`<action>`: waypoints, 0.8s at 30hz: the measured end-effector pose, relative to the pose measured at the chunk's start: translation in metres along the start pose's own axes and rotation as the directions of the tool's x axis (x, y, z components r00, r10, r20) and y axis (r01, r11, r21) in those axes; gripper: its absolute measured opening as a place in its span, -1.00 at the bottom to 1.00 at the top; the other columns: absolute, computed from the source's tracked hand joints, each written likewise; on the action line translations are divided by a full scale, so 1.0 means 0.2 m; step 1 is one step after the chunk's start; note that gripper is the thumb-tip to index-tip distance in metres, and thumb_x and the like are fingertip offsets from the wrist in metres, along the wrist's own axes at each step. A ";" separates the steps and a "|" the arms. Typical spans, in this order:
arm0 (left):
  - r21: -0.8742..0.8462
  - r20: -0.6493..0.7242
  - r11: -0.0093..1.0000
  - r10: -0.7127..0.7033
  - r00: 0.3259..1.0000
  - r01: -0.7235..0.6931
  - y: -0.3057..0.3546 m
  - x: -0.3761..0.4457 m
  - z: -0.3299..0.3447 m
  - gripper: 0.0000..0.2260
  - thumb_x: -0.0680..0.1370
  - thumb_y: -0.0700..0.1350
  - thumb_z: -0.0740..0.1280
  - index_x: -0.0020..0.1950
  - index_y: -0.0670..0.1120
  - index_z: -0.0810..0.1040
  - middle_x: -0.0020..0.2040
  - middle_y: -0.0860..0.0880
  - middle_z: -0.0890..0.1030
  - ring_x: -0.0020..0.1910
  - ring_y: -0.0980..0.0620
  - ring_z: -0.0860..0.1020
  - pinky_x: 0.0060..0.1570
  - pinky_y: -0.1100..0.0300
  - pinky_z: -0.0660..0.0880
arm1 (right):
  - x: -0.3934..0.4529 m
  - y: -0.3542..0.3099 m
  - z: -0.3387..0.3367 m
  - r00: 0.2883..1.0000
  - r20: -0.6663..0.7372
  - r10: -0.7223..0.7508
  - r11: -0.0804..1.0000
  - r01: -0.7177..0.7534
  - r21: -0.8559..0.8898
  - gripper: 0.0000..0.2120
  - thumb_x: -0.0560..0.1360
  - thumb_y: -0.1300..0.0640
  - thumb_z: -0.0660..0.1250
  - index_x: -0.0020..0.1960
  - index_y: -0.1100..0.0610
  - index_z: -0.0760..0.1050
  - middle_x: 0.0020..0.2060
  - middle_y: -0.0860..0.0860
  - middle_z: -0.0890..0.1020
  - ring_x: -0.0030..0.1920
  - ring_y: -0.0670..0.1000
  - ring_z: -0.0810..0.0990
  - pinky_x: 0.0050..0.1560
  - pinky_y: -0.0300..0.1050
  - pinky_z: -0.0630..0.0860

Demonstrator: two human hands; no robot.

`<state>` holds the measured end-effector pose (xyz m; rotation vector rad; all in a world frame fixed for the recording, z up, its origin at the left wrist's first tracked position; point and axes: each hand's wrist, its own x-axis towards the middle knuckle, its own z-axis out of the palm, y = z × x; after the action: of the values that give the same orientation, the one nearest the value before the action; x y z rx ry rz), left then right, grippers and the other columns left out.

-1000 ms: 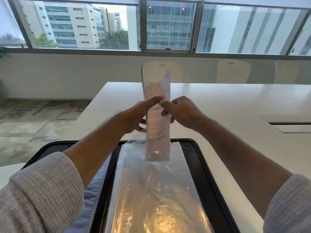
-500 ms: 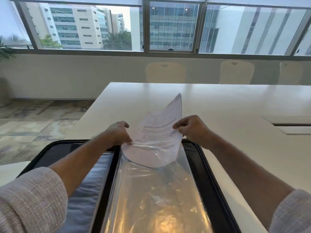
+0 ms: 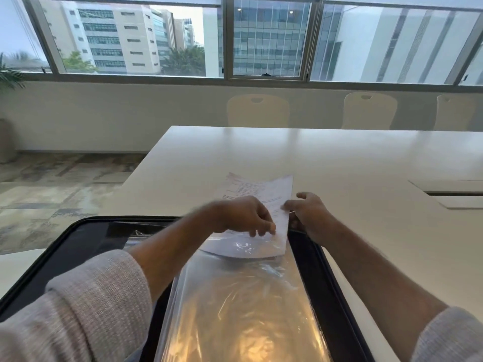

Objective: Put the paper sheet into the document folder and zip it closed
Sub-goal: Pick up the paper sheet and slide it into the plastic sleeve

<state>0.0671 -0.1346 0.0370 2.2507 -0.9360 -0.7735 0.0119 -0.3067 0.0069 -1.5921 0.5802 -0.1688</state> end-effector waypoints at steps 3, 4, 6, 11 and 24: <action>-0.095 -0.062 0.995 0.003 0.998 -0.009 0.04 0.05 0.04 -0.89 0.56 -0.07 0.40 -0.15 -0.02 0.68 -0.29 0.05 0.61 -0.30 0.10 0.49 -0.28 0.25 0.43 | 0.00 0.00 0.01 1.000 0.021 0.016 1.000 -0.016 0.013 -0.70 0.51 0.30 0.34 0.17 0.46 0.47 -0.08 0.37 0.61 -0.21 0.21 0.55 -0.21 0.07 0.44; -0.119 -0.106 0.993 0.001 0.994 -0.013 0.04 0.07 0.05 -0.88 0.55 -0.08 0.41 -0.17 -0.02 0.68 -0.30 0.05 0.61 -0.30 0.10 0.49 -0.30 0.27 0.43 | 0.00 0.00 0.01 0.999 0.036 0.007 1.000 -0.007 0.010 -0.78 0.53 0.33 0.30 0.11 0.45 0.52 -0.07 0.39 0.62 -0.21 0.22 0.56 -0.21 0.08 0.45; -0.138 -0.189 0.990 -0.006 0.982 -0.021 0.04 0.09 0.06 -0.89 0.53 -0.09 0.44 -0.20 -0.02 0.68 -0.29 0.05 0.62 -0.28 0.12 0.52 -0.31 0.30 0.44 | -0.01 -0.01 0.00 0.995 0.097 -0.022 1.000 0.022 -0.007 -0.82 0.54 0.37 0.25 0.07 0.42 0.55 -0.08 0.38 0.63 -0.24 0.22 0.56 -0.25 0.05 0.47; -0.206 -0.305 0.978 -0.024 0.952 -0.041 0.01 0.13 0.09 -0.90 0.51 -0.11 0.46 -0.20 -0.05 0.69 -0.32 0.06 0.63 -0.33 0.17 0.52 -0.40 0.38 0.42 | 0.01 -0.03 -0.07 0.961 0.277 0.007 0.996 0.018 -0.087 -0.85 0.52 0.36 0.27 0.03 0.42 0.56 -0.26 0.24 0.60 -0.40 0.08 0.52 -0.41 -0.14 0.52; -0.275 -0.342 0.960 -0.151 0.927 0.055 0.10 0.21 0.16 -0.92 0.40 -0.20 0.49 -0.18 -0.22 0.69 -0.39 -0.07 0.58 -0.43 0.06 0.51 -0.47 0.30 0.48 | 0.08 -0.09 0.00 0.951 0.306 0.048 0.978 0.016 -0.206 -0.83 0.43 0.50 0.13 -0.15 0.37 0.48 -0.38 0.19 0.51 -0.46 0.11 0.50 -0.46 -0.10 0.44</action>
<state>0.0613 -0.1878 0.0181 2.1209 -0.5106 -0.4690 0.0313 -0.3138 0.0205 -1.7706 0.3731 0.1587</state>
